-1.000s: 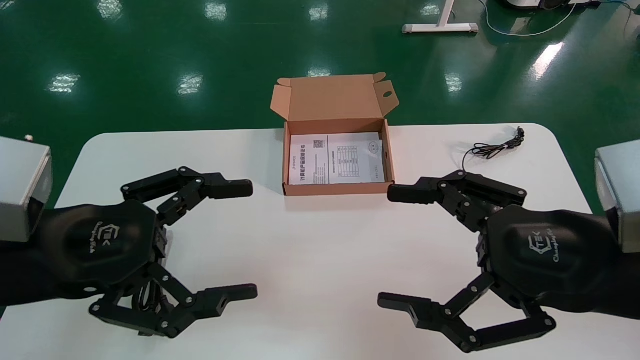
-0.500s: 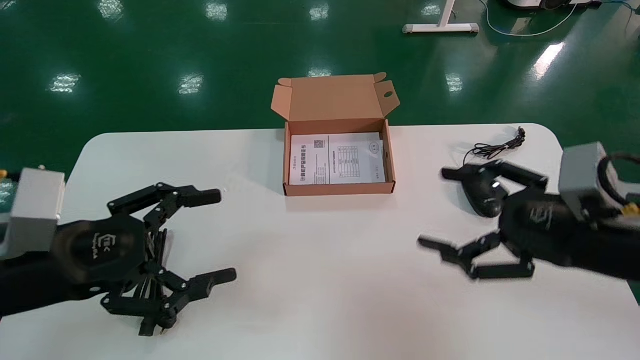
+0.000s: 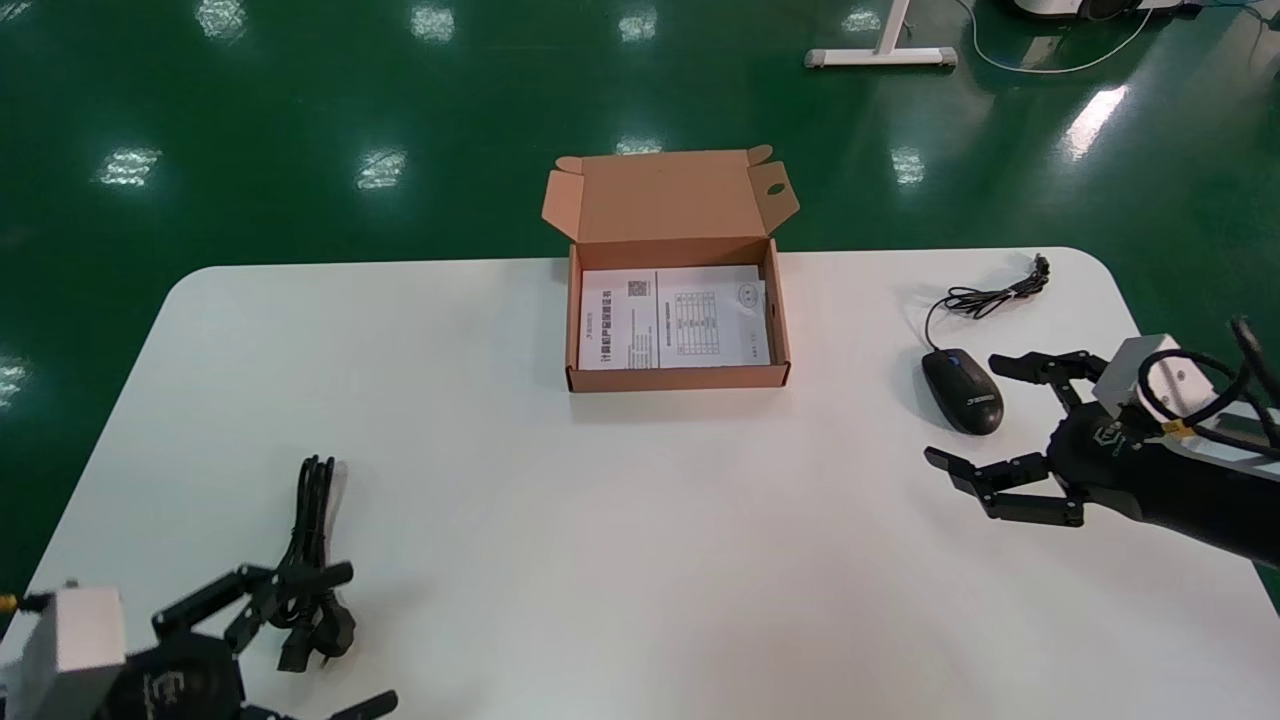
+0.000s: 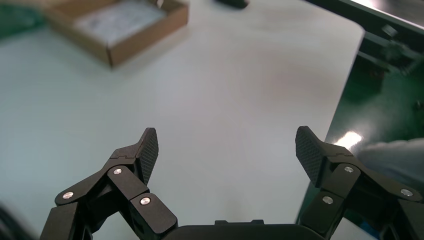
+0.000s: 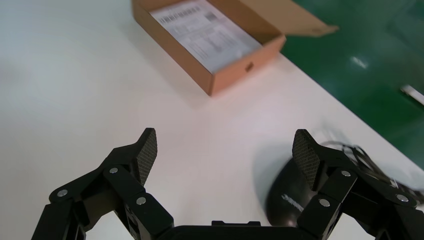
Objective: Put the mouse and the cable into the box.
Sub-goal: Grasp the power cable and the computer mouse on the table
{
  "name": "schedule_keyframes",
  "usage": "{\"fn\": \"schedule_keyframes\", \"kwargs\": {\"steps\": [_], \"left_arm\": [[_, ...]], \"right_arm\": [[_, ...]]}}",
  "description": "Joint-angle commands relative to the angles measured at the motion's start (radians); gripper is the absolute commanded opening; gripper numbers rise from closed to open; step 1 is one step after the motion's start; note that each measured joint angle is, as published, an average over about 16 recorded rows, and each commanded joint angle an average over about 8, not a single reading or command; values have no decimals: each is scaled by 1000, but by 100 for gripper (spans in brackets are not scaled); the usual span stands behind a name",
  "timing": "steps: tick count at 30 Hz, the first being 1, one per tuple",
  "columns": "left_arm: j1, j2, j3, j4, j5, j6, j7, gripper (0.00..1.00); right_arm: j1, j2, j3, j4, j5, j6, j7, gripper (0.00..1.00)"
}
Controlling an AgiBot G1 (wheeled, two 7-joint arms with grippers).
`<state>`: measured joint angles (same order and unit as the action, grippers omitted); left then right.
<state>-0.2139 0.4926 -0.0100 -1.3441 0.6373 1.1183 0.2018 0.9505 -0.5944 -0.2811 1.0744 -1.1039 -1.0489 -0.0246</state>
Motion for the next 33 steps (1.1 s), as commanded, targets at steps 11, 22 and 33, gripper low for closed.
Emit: {"fn": "schedule_keyframes", "kwargs": {"steps": [11,22,33], "left_arm": [[208,162,-131,-6,-16,-230,212,100],[248,317,-169,-16,41,-446,349,100],[228,370,-162,-16,54,-484,382,100]], "right_arm": [[62,-70,-18,-185,-57,21,-126,100],[127,-148,-17,-379,-61,22,-231,100],[183,-229,-23,-544,-66,30,-306,100]]}}
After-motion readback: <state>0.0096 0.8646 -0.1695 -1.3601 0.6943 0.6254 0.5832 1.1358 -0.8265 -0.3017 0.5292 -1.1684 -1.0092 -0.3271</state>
